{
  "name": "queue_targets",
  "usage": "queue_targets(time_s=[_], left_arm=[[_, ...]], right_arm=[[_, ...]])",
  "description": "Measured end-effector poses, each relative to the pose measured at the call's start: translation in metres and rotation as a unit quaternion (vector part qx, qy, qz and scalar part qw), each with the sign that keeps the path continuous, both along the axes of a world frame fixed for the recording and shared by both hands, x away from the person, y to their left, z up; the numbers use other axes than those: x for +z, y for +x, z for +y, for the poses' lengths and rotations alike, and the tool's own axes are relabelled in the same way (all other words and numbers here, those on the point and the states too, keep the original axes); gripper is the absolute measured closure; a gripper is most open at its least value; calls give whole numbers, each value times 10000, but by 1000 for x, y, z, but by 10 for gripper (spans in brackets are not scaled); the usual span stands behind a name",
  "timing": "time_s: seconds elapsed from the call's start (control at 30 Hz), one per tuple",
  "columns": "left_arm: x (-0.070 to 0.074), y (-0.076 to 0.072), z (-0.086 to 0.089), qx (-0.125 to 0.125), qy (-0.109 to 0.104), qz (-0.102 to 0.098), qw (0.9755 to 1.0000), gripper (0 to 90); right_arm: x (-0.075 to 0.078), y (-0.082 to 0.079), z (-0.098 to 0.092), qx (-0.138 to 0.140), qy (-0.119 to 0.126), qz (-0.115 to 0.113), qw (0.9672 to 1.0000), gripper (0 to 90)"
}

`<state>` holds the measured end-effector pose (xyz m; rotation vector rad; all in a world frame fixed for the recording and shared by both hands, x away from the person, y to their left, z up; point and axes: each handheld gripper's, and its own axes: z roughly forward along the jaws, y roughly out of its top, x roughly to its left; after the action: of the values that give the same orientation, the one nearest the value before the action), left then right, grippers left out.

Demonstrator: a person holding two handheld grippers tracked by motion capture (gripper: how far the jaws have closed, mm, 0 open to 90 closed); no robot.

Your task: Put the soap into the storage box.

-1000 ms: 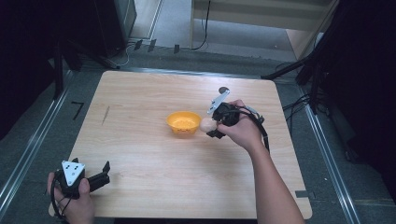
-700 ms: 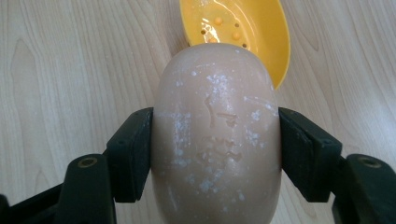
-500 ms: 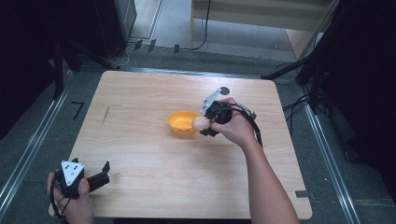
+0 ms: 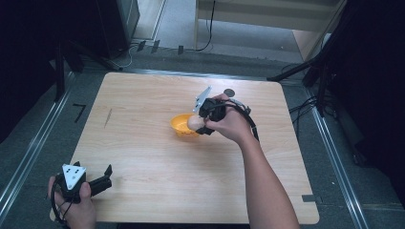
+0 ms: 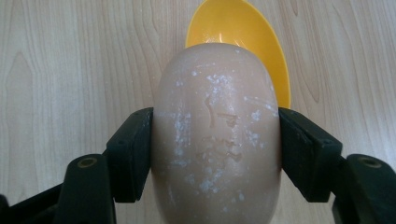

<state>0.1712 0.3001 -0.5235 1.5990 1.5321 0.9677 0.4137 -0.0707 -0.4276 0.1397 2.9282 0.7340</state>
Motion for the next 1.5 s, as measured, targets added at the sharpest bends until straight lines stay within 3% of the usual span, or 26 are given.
queue_targets(time_s=[0.53,1.03,1.43,1.5], left_arm=[[0,0,1,-2,-67,-17,10000,0],[0,0,1,-3,-80,-14,10000,0],[0,0,1,-10,-53,-23,10000,0],[0,0,1,-11,-58,-17,10000,0]], right_arm=[[0,13,34,205,-188,-9,9996,337],[-14,25,40,232,-333,76,9991,336],[-23,32,44,171,-282,258,9991,335],[-24,34,43,131,-249,399,9988,333]])
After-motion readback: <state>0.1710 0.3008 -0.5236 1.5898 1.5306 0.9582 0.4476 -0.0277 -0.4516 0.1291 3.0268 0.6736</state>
